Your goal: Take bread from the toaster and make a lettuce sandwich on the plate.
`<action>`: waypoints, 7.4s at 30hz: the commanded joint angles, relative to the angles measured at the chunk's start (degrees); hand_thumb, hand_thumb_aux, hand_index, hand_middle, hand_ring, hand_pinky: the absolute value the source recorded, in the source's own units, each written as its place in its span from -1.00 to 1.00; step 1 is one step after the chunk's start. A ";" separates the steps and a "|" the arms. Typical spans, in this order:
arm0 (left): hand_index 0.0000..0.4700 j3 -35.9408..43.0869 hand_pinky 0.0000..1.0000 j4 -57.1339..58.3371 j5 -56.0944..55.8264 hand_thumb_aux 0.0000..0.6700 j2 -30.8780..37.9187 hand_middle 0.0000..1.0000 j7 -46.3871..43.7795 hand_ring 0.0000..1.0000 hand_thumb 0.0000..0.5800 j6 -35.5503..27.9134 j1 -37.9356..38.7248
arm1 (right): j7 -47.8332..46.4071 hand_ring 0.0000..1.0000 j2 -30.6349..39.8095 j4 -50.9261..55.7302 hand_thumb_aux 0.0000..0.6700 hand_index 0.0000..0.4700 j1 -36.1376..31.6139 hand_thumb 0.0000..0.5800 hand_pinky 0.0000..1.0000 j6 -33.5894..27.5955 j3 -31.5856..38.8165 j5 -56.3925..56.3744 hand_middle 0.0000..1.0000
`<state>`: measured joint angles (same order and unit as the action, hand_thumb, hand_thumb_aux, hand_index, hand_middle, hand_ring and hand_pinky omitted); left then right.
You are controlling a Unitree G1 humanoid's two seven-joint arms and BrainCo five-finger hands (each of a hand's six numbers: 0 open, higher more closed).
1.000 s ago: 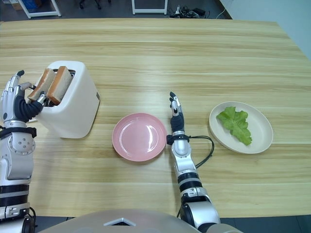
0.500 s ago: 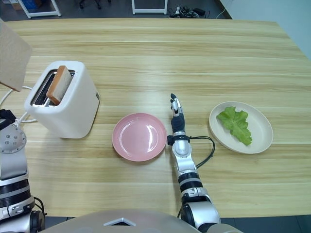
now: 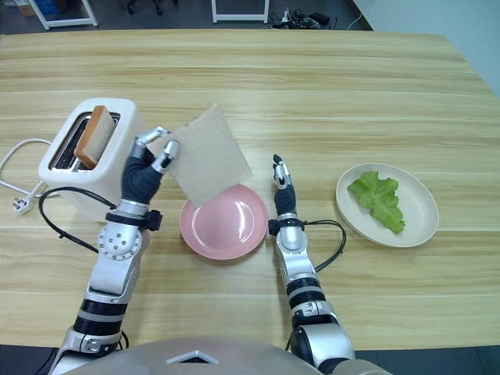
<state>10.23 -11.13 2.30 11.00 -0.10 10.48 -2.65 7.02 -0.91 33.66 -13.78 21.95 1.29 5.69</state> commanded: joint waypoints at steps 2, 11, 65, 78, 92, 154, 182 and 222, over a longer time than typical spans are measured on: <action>1.00 3.13 1.00 6.87 5.17 1.00 3.28 1.00 -5.83 1.00 1.00 -4.26 0.69 | -0.21 -1.00 0.92 -1.03 -1.00 -1.00 0.33 -1.00 -1.00 -1.04 -0.61 -0.14 -1.00; 1.00 5.12 1.00 12.12 11.64 1.00 5.35 1.00 -9.62 1.00 1.00 -6.64 -0.46 | -0.29 -1.00 1.25 -3.59 -1.00 -1.00 1.16 -1.00 -1.00 -1.75 -0.44 -0.14 -1.00; -1.00 -1.33 -1.00 0.25 8.62 -1.00 -3.29 -1.00 -4.11 -1.00 -1.00 -6.38 5.35 | 22.74 -1.00 47.49 8.13 1.00 1.00 0.33 1.00 -1.00 -17.52 7.77 47.17 -1.00; -1.00 -3.54 -1.00 7.49 5.50 -1.00 -6.74 -1.00 -1.98 -1.00 -1.00 -3.74 2.39 | 13.30 -1.00 32.76 -35.89 1.00 1.00 -0.04 1.00 -1.00 -19.19 15.84 49.96 -1.00; -1.00 -2.63 -1.00 10.67 6.36 -1.00 -7.64 -1.00 -1.59 -1.00 -1.00 -2.79 1.82 | 11.89 -1.00 28.33 -27.35 1.00 1.00 6.31 1.00 -1.00 -13.10 30.18 55.60 -1.00; 1.00 -17.79 1.00 -0.45 49.18 1.00 9.53 1.00 24.68 1.00 1.00 -15.35 -0.90 | -1.73 -1.00 15.49 -35.08 -1.00 -1.00 13.23 -1.00 -1.00 -6.99 -1.94 3.97 -1.00; 1.00 0.24 1.00 23.82 -7.58 1.00 0.17 1.00 -16.47 1.00 1.00 5.45 -7.71 | -1.78 -1.00 13.81 -29.39 -1.00 -1.00 12.49 -1.00 -1.00 -6.87 -2.25 4.96 -1.00; 1.00 5.51 1.00 37.62 10.17 1.00 4.92 1.00 -19.20 1.00 1.00 13.66 -9.68 | -9.05 -1.00 28.20 -19.16 -1.00 -1.00 15.42 -1.00 -1.00 -7.28 35.37 66.83 -1.00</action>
<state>10.83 28.97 7.62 16.03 -17.87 21.50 -15.80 19.60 23.87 9.09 -6.58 17.67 31.32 73.01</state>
